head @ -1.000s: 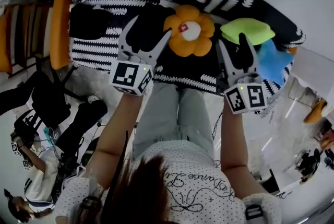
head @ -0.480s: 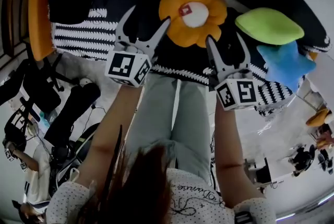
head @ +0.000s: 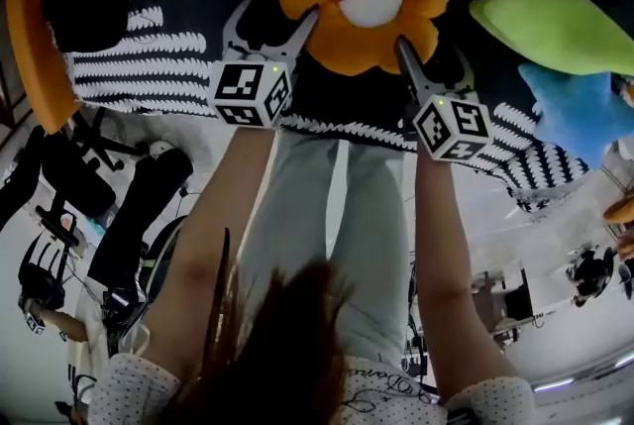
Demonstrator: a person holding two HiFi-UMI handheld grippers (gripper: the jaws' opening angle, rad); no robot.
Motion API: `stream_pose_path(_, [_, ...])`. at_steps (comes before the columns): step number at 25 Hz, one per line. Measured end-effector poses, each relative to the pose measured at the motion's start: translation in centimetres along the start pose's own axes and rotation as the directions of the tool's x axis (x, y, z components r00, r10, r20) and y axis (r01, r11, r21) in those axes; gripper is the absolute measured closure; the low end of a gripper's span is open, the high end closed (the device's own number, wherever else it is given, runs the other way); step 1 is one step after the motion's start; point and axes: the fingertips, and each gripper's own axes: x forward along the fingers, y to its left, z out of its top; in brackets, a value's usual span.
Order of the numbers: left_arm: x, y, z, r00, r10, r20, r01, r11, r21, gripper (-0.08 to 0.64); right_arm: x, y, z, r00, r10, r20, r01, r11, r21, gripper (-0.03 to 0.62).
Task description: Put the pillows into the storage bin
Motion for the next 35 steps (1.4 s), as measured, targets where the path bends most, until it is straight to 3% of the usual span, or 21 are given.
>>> stream_pose_path(4, [2.1, 0.3, -3.4, 0.997, -0.021, -0.071, 0.021, 1.0, -0.011, 0.206, 1.4, -1.7, -3.3, 0.999, -0.024, -0.04, 0.026, 0.998, 0.052, 0.248])
stream_pose_path(7, [3.6, 0.0, -4.8, 0.994, -0.049, -0.098, 0.047, 0.999, -0.022, 0.206, 2.4, -1.6, -4.6, 0.997, 0.003, -0.072, 0.0, 0.999, 0.041, 0.192])
stream_pose_path(11, [4.8, 0.7, -5.4, 0.992, -0.021, -0.124, 0.018, 0.999, -0.026, 0.208, 2.8, -1.7, -4.6, 0.998, -0.008, -0.068, 0.01, 0.999, 0.032, 0.199])
stream_pose_path(15, [4.8, 0.9, -5.9, 0.987, 0.004, -0.16, 0.0, 1.0, 0.024, 0.264, 2.7, -2.1, -5.2, 0.994, -0.024, -0.103, 0.026, 1.0, 0.013, 0.246])
stream_pose_path(18, [4.3, 0.9, -6.3, 0.983, 0.002, -0.181, 0.009, 0.998, 0.061, 0.333, 2.6, -1.6, -5.5, 0.993, 0.001, -0.119, 0.005, 0.999, 0.052, 0.324])
stream_pose_path(21, [3.8, 0.2, -6.2, 0.98, 0.0, -0.2, 0.018, 0.996, 0.085, 0.386, 2.1, -0.7, -5.3, 0.992, 0.011, -0.123, -0.008, 1.0, 0.025, 0.421])
stream_pose_path(25, [2.2, -1.0, -5.1, 0.985, -0.002, -0.173, 0.018, 0.996, 0.088, 0.435, 1.1, 0.6, -4.9, 0.99, 0.037, -0.135, -0.04, 0.999, -0.025, 0.508])
stream_pose_path(30, [-1.3, -2.3, -2.2, 0.995, -0.006, -0.103, 0.015, 0.996, 0.088, 0.451, -1.4, 2.2, -2.5, 0.993, 0.081, -0.086, -0.085, 0.995, -0.051, 0.529])
stream_pose_path(35, [-6.9, -4.5, 3.8, 1.0, -0.015, -0.015, 0.017, 0.997, 0.077, 0.469, -6.4, 5.7, 2.5, 0.992, 0.127, -0.02, -0.129, 0.984, -0.124, 0.538])
